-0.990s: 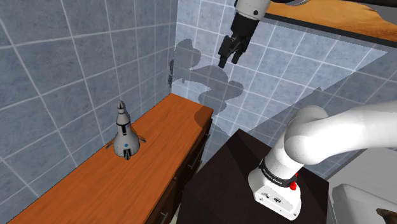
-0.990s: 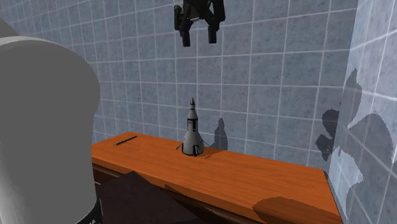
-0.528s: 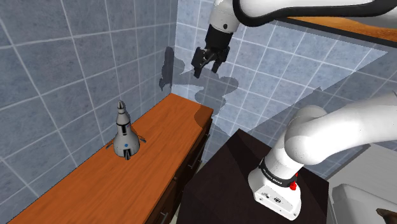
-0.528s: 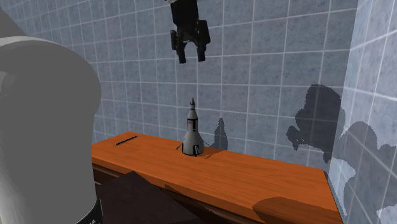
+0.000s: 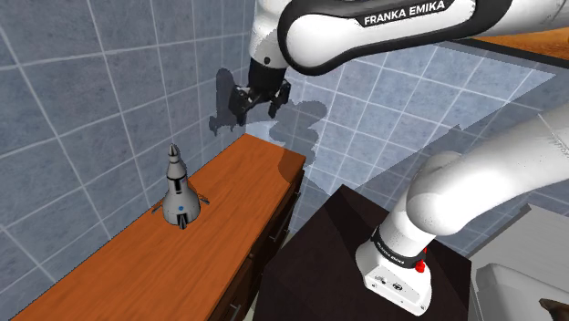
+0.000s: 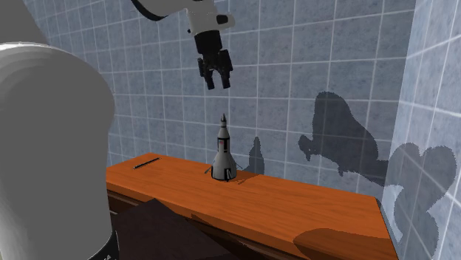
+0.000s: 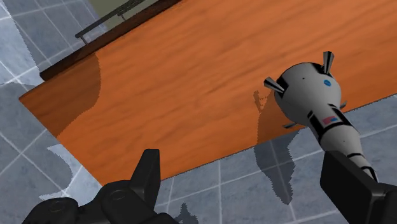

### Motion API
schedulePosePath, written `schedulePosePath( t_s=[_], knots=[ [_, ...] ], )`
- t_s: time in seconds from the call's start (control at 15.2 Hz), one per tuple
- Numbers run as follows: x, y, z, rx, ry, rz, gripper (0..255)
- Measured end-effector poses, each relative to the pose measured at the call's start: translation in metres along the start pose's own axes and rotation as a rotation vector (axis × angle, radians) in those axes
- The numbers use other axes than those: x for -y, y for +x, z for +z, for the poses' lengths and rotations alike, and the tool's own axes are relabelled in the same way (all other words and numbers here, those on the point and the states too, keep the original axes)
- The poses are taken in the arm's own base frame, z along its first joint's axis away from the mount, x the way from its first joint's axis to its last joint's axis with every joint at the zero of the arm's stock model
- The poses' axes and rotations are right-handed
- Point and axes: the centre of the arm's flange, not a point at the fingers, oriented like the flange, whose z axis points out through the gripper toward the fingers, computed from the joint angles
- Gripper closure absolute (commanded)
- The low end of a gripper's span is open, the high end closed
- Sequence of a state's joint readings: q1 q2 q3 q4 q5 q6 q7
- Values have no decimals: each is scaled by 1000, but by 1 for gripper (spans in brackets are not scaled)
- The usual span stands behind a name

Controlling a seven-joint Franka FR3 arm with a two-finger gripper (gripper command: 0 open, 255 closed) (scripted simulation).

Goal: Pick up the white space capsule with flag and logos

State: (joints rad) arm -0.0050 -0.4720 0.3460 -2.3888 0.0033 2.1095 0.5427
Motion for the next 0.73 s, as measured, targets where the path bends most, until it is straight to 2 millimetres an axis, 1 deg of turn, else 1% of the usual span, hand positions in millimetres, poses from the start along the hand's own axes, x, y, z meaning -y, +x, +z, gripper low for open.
schedulePosePath(
  t_s=[0.13,0.4,0.73],
  knots=[
    [20,7,15,-14,-12,25,0],
    [69,27,35,-42,-37,74,0],
    [121,53,70,-75,-66,136,0]
  ],
)
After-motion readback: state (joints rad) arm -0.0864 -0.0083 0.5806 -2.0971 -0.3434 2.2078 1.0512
